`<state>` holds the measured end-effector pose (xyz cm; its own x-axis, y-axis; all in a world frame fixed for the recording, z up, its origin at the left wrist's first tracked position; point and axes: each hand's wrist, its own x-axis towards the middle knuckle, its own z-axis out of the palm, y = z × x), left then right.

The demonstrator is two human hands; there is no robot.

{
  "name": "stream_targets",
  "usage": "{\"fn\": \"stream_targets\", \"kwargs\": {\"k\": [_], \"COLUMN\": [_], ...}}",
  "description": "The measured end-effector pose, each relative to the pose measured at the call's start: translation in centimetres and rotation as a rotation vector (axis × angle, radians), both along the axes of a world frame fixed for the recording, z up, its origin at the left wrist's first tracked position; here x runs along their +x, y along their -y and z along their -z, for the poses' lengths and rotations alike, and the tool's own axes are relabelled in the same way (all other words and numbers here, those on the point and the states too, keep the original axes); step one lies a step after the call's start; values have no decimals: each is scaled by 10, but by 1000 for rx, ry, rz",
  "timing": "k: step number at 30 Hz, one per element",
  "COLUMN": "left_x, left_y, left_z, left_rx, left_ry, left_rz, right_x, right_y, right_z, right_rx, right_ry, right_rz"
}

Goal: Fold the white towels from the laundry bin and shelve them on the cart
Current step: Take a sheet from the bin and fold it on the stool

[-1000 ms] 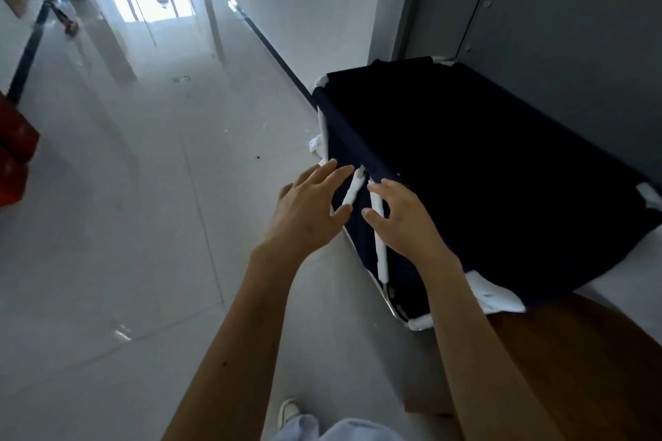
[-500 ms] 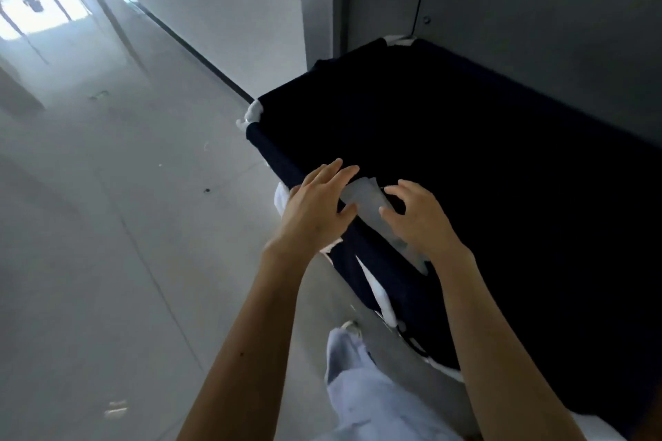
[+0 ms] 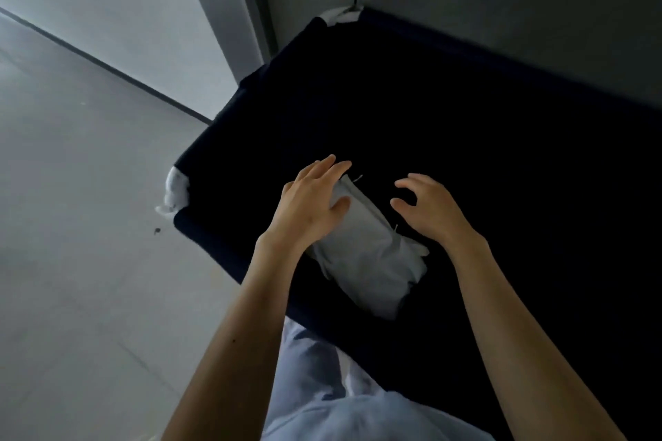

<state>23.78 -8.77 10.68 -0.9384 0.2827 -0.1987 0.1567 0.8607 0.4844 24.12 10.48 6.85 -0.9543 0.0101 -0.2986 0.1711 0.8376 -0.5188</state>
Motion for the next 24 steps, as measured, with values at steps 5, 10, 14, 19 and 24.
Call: {"fn": "stream_targets", "kwargs": {"k": [5,10,14,19,24], "left_x": [-83,-157,-184,-211,-228], "left_y": [6,-3,-18,-38,-50], "left_z": [27,77,138,225,313], "left_rx": [-10,-36,-47,-68,-128], "left_ry": [72,169,284,334,387], "left_rz": [151,360,471,597,642], "right_x": [-49,-81,-83,-87,-99], "right_y": [15,13,2,-11,-24], "right_z": [29,73,130,212,291], "right_rx": [-14,-33,-41,-76,-103], "right_ry": [113,255,392,535,542], "right_rz": [67,218,274,311,311]}}
